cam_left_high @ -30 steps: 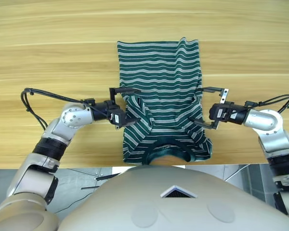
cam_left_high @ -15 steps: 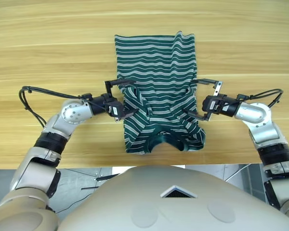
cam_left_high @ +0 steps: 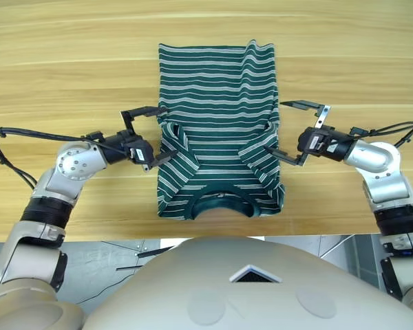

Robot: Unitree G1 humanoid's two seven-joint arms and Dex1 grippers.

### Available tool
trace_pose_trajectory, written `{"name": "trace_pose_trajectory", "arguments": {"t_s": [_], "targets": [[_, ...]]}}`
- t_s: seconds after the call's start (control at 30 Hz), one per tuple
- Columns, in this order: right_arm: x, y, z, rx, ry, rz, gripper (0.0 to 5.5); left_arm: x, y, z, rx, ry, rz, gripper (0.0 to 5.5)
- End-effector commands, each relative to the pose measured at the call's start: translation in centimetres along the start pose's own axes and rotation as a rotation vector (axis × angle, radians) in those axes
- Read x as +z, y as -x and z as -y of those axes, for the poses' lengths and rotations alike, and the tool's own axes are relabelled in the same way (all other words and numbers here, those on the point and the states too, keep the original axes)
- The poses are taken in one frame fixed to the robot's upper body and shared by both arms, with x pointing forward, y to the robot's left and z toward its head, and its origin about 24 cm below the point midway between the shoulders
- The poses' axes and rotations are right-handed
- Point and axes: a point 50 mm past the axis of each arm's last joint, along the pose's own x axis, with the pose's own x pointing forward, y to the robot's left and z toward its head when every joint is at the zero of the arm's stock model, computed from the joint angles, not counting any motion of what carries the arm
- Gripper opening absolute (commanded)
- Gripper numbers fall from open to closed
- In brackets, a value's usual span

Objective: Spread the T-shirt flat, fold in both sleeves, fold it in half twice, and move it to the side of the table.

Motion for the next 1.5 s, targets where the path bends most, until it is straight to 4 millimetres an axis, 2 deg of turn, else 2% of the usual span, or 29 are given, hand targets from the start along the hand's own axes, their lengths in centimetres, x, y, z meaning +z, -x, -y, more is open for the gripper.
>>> {"name": "trace_pose_trajectory", "arguments": {"t_s": [0.03, 0.2, 0.33, 0.5, 0.6, 0.7, 0.8, 0.93, 1.07, 1.4, 1.5], "targets": [[0.8, 0.7, 0.6, -0.017, -0.017, 0.037, 5.38, 0.4, 0.0, -1.0, 0.043, -0.009, 0.025, 5.40], [1.2, 2.1, 1.4, -0.036, -0.025, 0.044, 5.38, 1.5, 0.9, -1.6, 0.062, 0.016, 0.084, 5.40], [0.3, 5.1, 2.4, -0.042, -0.002, -0.047, 5.38, 1.3, 4.0, -1.5, -0.013, 0.046, 0.027, 5.40], [-1.0, 8.7, 0.8, 0.035, -0.005, -0.174, 5.38, 1.2, 6.9, 0.3, -0.174, 0.089, -0.037, 5.40], [-1.3, 9.7, -0.9, 0.109, -0.021, -0.213, 5.38, 1.1, 8.7, 1.7, -0.258, 0.124, -0.097, 5.40], [-1.4, 9.8, -3.3, 0.208, -0.061, -0.213, 5.38, 1.0, 9.7, 3.3, -0.342, 0.173, -0.125, 5.40], [-1.3, 9.3, -5.4, 0.313, -0.096, -0.193, 5.38, 1.1, 10.0, 5.3, -0.406, 0.215, -0.130, 5.40], [-1.7, 8.4, -7.2, 0.389, -0.131, -0.185, 5.38, 1.2, 9.2, 7.2, -0.461, 0.256, -0.102, 5.40], [-1.5, 8.0, -7.8, 0.453, -0.129, -0.165, 5.38, 1.4, 8.6, 8.4, -0.523, 0.275, -0.081, 5.40], [-0.5, 7.7, -8.8, 0.516, -0.139, -0.106, 5.38, 2.5, 6.8, 9.2, -0.571, 0.259, -0.024, 5.40], [-0.4, 7.4, -8.9, 0.530, -0.139, -0.092, 5.40, 2.4, 6.2, 9.9, -0.585, 0.270, -0.012, 4.87]]}}
